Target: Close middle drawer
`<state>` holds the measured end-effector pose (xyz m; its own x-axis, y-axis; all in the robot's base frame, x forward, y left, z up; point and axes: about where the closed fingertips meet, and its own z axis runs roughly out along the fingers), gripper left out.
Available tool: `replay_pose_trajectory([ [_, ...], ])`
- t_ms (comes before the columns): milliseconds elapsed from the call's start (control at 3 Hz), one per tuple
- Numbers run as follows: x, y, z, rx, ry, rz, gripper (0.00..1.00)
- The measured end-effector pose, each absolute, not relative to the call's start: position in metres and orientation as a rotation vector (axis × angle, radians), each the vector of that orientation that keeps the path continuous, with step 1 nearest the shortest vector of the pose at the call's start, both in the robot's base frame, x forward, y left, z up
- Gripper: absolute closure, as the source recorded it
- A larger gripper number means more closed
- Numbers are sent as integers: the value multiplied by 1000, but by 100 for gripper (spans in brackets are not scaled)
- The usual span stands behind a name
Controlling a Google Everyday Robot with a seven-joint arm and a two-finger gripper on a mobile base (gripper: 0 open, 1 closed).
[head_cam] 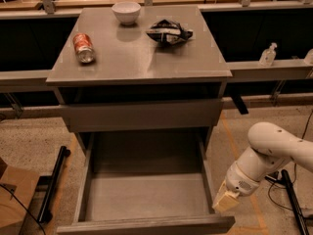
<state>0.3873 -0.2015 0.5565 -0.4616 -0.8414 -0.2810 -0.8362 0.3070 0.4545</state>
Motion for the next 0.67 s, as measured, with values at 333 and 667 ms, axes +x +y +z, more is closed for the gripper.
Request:
replay_pose_trajectory([
  [333,369,-195,529,1573,-2522,-908,100],
  [667,356,-188,501,1533,-2541,-957,100],
])
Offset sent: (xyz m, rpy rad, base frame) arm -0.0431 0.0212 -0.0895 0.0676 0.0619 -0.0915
